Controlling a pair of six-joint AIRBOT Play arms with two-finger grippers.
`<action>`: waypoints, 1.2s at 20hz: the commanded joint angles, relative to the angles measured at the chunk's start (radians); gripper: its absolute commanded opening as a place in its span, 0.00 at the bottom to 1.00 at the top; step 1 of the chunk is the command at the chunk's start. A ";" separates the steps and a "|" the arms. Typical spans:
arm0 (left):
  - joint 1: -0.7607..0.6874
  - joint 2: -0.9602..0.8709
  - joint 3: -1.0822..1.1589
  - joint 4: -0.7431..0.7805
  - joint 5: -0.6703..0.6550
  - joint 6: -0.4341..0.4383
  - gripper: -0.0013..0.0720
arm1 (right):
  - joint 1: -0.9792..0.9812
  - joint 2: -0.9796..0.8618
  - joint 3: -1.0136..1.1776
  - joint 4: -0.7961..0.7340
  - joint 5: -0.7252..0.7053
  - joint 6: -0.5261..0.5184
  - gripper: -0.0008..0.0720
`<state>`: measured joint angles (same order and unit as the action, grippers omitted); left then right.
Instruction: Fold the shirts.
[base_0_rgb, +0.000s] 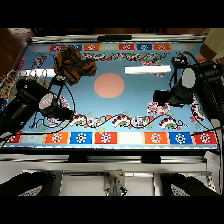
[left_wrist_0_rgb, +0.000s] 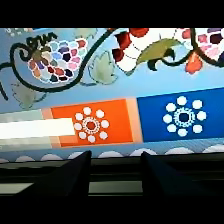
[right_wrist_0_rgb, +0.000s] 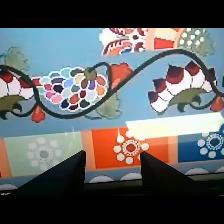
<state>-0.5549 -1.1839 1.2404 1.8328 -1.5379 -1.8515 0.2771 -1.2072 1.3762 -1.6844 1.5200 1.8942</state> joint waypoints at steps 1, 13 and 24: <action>0.001 -0.001 0.001 0.000 0.000 0.000 0.57 | 0.001 0.000 0.001 0.000 0.000 0.000 0.64; -0.003 -0.027 -0.003 -0.036 0.526 -0.334 0.57 | 0.001 -0.001 0.001 -0.059 -0.098 -0.018 0.64; 0.212 -0.165 0.086 -0.034 0.760 -0.153 1.00 | 0.001 -0.002 0.001 -0.078 -0.374 -0.013 0.64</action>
<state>-0.4183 -1.2877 1.2781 1.7996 -0.7856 -2.0438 0.2779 -1.2079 1.3762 -1.7817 1.2205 1.8812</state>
